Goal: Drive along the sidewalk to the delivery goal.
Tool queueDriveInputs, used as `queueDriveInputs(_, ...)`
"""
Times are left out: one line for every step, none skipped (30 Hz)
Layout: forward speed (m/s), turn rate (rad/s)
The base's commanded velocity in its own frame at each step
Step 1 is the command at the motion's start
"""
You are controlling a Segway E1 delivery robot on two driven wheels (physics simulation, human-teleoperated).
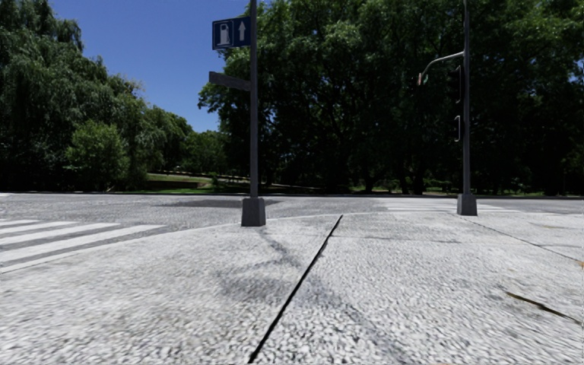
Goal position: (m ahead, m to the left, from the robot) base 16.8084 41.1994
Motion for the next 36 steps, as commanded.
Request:
queueDriveInputs(2.0, 0.51)
queueDriveInputs(2.0, 0.51)
queueDriveInputs(2.0, 0.51)
queueDriveInputs(1.93, 0.51)
queueDriveInputs(1.93, 0.51)
queueDriveInputs(1.83, 0.51)
queueDriveInputs(1.8, 0.51)
queueDriveInputs(1.79, 0.5)
queueDriveInputs(1.79, 0.5)
queueDriveInputs(1.79, 0.5)
queueDriveInputs(1.79, 0.5)
queueDriveInputs(1.79, 0.5)
queueDriveInputs(1.79, 0.5)
queueDriveInputs(1.79, 0.5)
queueDriveInputs(1.79, 0.5)
queueDriveInputs(1.79, 0.5)
queueDriveInputs(1.79, 0.5)
queueDriveInputs(1.79, 0.5)
queueDriveInputs(1.79, 0.5)
queueDriveInputs(1.79, 0.5)
queueDriveInputs(1.79, 0.5)
queueDriveInputs(1.79, 0.5)
queueDriveInputs(1.79, 0.5)
queueDriveInputs(1.79, 0.5)
queueDriveInputs(1.79, 0.5)
queueDriveInputs(1.79, 0.5)
queueDriveInputs(1.79, 0.5)
queueDriveInputs(1.79, 0.58)
queueDriveInputs(1.79, 0.6)
queueDriveInputs(1.79, 0.6)
queueDriveInputs(1.79, 0.6)
queueDriveInputs(1.79, 0.6)
queueDriveInputs(1.79, 0.6)
queueDriveInputs(1.79, 0.6)
queueDriveInputs(1.79, 0.6)
queueDriveInputs(1.79, 0.6)
